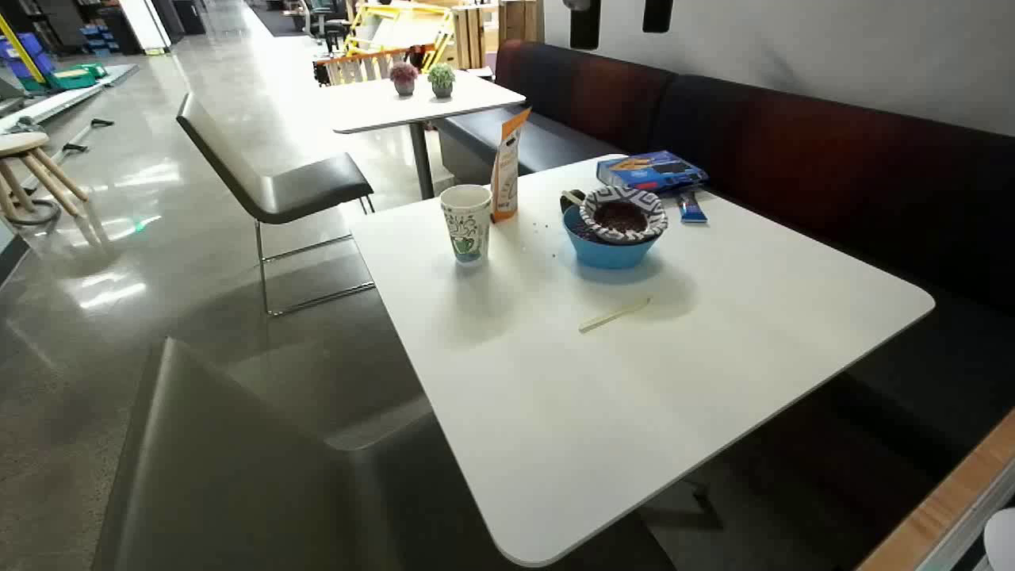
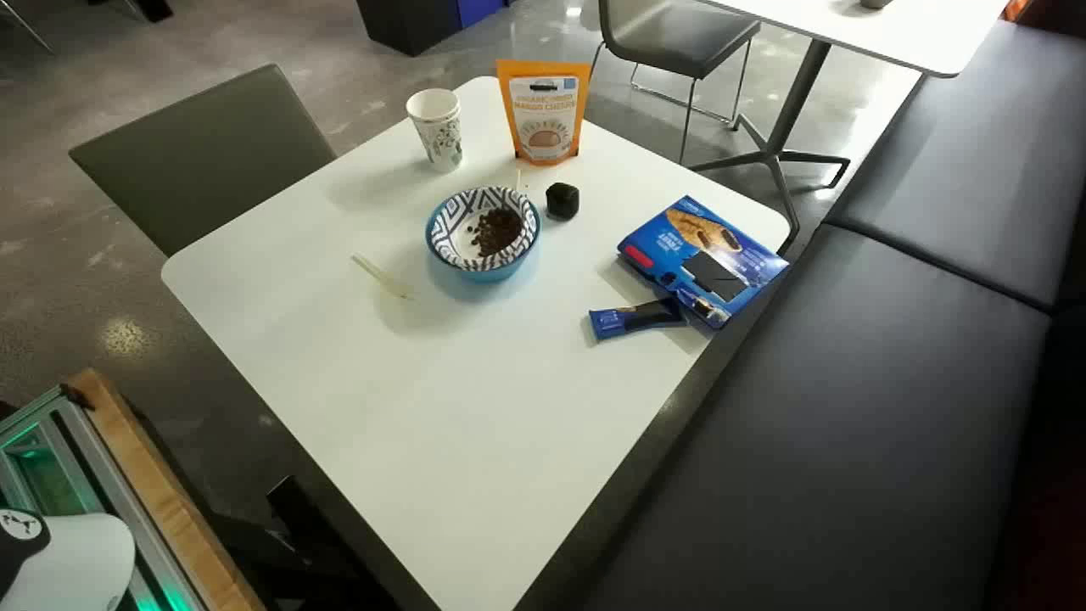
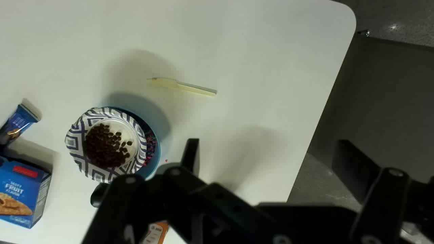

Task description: Pick up the knife and place it in the blue bowl

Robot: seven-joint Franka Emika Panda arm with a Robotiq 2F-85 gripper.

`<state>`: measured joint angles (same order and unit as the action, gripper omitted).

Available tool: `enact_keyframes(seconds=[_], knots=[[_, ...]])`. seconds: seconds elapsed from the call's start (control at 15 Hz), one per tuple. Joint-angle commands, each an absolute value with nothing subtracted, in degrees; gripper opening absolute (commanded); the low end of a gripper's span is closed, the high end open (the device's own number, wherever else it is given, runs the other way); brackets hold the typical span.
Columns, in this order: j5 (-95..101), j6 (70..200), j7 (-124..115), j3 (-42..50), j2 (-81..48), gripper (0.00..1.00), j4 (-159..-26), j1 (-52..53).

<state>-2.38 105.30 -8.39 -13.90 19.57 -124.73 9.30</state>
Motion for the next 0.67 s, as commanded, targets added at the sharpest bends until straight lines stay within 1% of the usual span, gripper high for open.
enact_keyframes(seconds=[0.0, 0.27, 0.33, 0.6], knots=[[-2.22, 105.12, -8.55, -13.52, 19.47, 1.00, -124.55, 9.77], [-2.22, 105.12, -8.54, -13.52, 19.47, 1.00, -124.55, 9.77], [2.47, 106.45, -7.35, -14.61, 19.67, 1.00, -125.50, 9.57], [11.59, 108.73, 1.86, -13.16, 17.98, 1.00, -129.43, 9.72]])
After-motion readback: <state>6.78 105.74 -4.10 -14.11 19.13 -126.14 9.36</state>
